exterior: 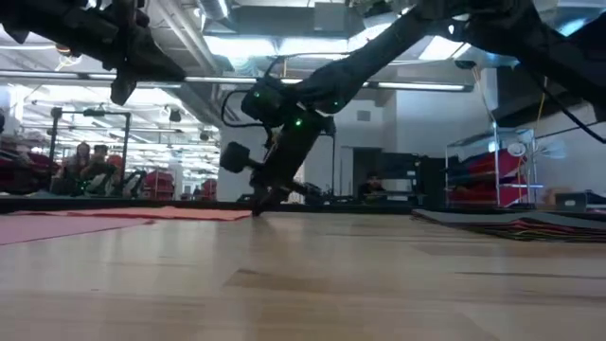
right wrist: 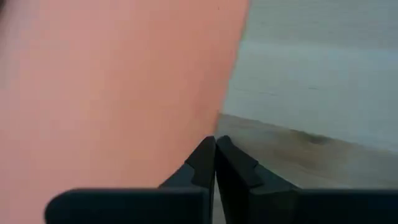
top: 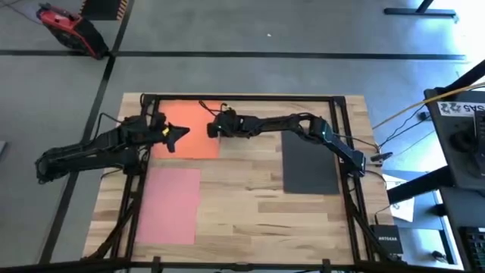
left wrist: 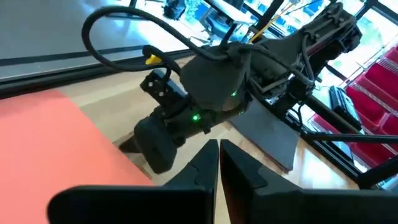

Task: Organize paper
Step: Stack the orange color paper on top of the other orange color paper

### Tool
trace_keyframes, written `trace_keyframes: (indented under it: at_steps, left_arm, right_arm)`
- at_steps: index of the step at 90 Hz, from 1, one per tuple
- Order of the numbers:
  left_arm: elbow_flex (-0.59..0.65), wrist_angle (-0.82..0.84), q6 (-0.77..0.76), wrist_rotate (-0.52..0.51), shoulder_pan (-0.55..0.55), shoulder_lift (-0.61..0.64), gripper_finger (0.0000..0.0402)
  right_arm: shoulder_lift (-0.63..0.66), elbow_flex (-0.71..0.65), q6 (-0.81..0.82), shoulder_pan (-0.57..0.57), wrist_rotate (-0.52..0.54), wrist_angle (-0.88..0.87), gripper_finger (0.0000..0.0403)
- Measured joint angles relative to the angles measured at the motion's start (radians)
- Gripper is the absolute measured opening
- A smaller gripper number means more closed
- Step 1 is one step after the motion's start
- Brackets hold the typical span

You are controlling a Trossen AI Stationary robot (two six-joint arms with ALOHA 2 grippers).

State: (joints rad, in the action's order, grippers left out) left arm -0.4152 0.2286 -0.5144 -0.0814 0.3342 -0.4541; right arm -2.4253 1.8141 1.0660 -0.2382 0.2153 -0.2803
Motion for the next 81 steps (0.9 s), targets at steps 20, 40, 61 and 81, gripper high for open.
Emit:
trace_keyframes:
  at_steps: [20,40,61,81]
  left_arm:
    - [0.000,-0.003,-0.001,-0.001,0.001,0.000,0.0000]
    - [0.000,-0.003,-0.001,-0.004,0.001,0.000,0.0000]
    - [0.000,-0.003,-0.008,-0.004,0.000,0.000,0.0000]
    - [0.000,-0.003,-0.009,-0.005,0.001,0.000,0.0000]
  right_arm:
    - [-0.001,0.000,-0.019,0.002,-0.055,0.062,0.0000]
    - [-0.001,0.000,-0.109,0.005,-0.086,0.098,0.0000]
    - [0.050,0.078,-0.181,0.020,0.156,-0.152,0.0000]
    - [0.036,0.090,-0.160,0.008,0.187,-0.131,0.0000]
